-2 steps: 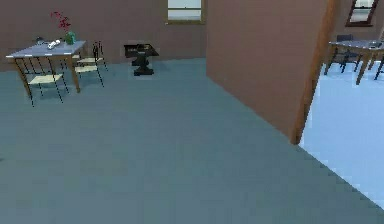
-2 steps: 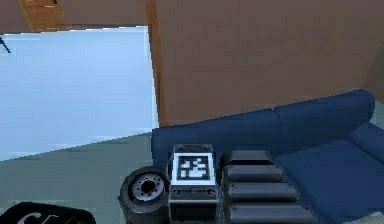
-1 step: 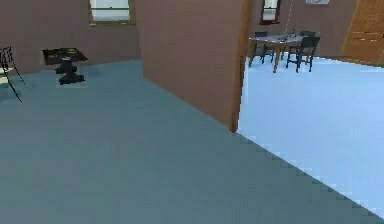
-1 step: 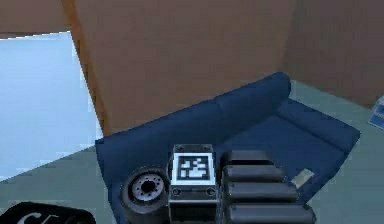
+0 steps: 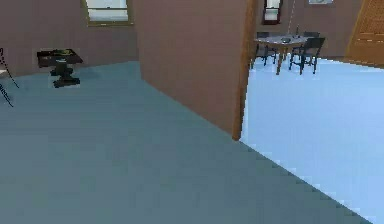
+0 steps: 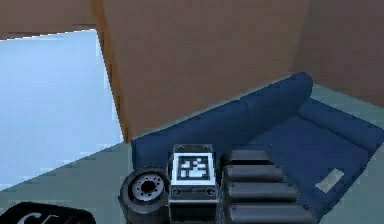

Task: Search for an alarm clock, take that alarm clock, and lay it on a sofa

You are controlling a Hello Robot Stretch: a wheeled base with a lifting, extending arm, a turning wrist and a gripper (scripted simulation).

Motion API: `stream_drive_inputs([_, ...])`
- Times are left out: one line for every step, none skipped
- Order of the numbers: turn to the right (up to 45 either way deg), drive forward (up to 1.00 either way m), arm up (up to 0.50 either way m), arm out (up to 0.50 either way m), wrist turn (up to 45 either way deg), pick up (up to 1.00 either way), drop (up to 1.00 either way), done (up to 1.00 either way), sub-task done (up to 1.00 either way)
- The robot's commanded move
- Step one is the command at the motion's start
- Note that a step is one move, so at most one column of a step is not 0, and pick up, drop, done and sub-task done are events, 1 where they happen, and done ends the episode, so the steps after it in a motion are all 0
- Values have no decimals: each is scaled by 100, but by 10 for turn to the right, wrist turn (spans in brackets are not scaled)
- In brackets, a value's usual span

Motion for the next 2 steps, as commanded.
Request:
stream_drive_inputs([450,0,0,0,0,0,0,0,0])
stream_drive_inputs([90,0,0,0,0,0,0,0,0])
